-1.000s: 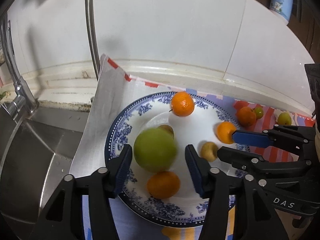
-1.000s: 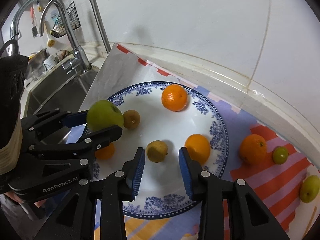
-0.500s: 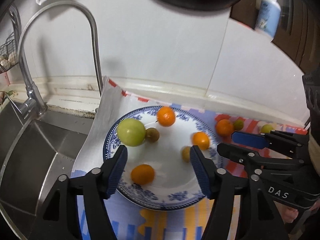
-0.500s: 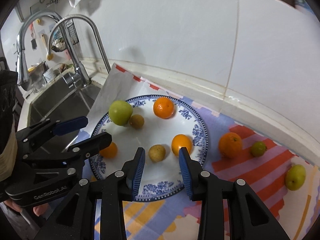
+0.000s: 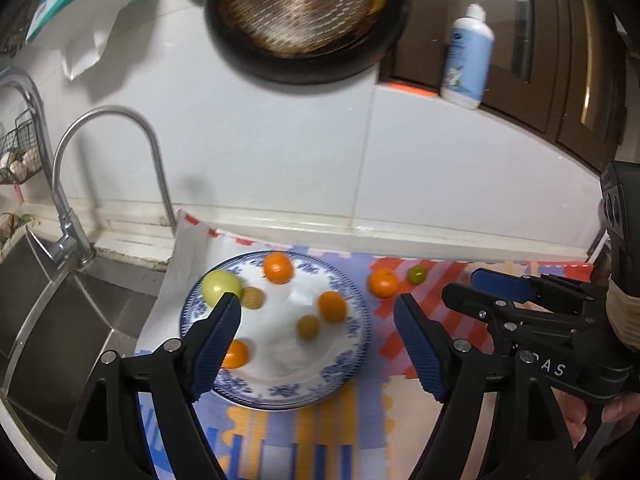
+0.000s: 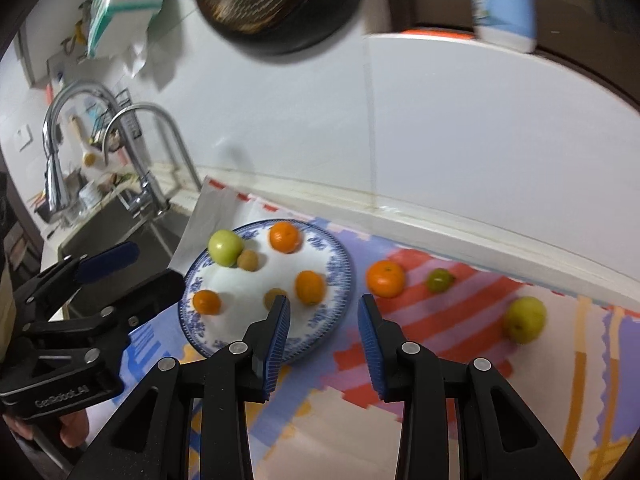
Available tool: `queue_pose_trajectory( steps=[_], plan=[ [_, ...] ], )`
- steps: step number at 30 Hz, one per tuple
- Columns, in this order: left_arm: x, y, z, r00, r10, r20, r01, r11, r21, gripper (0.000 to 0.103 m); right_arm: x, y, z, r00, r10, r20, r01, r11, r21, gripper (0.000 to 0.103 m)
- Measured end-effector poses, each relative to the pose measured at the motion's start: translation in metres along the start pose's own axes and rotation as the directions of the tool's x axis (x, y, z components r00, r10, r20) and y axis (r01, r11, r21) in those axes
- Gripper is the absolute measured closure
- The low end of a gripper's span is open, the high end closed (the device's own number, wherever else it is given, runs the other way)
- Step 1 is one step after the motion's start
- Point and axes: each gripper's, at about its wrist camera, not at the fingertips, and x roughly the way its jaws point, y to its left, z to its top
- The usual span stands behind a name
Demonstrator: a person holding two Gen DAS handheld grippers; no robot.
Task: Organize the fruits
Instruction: 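Move both open grippers back from the plate toward the remaining fruits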
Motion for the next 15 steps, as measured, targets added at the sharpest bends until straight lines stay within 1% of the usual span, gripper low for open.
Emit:
queue_pose_trajectory(
  steps=[1,4,7,8,14,15],
  plan=[
    [-0.002,-0.006,0.001,1.0,-0.006,0.003,0.006,1.0,0.007,0.024,-0.005,-0.004,-0.001,1.0,-0.01,0.009,0.01,1.0,0.009,0.062],
    [-0.004,-0.02,0.004,1.0,-0.005,0.011,0.005,0.999,0.033,0.022,-0.021,-0.017,-0.001,0.998,-0.046,0.033,0.045,0.999,0.028,0.061],
    [-0.003,-0.033,0.007,1.0,-0.007,0.013,0.006,0.998,0.061,0.02,-0.035,-0.032,-0.003,0.993,-0.103,0.052,0.101,0.994,0.045,0.058],
    [-0.002,-0.038,0.008,1.0,-0.005,0.016,0.004,0.997,0.073,0.02,-0.037,-0.035,-0.003,0.992,-0.113,0.054,0.111,0.993,0.05,0.055],
    [0.005,-0.052,0.011,1.0,0.02,0.011,-0.021,0.996,0.092,0.018,-0.048,-0.058,-0.005,0.978,-0.203,0.054,0.197,0.976,0.097,0.054],
    [0.007,-0.053,0.012,1.0,0.025,0.009,-0.026,0.995,0.093,0.016,-0.048,-0.062,-0.006,0.974,-0.22,0.05,0.214,0.971,0.103,0.053]
  ],
)
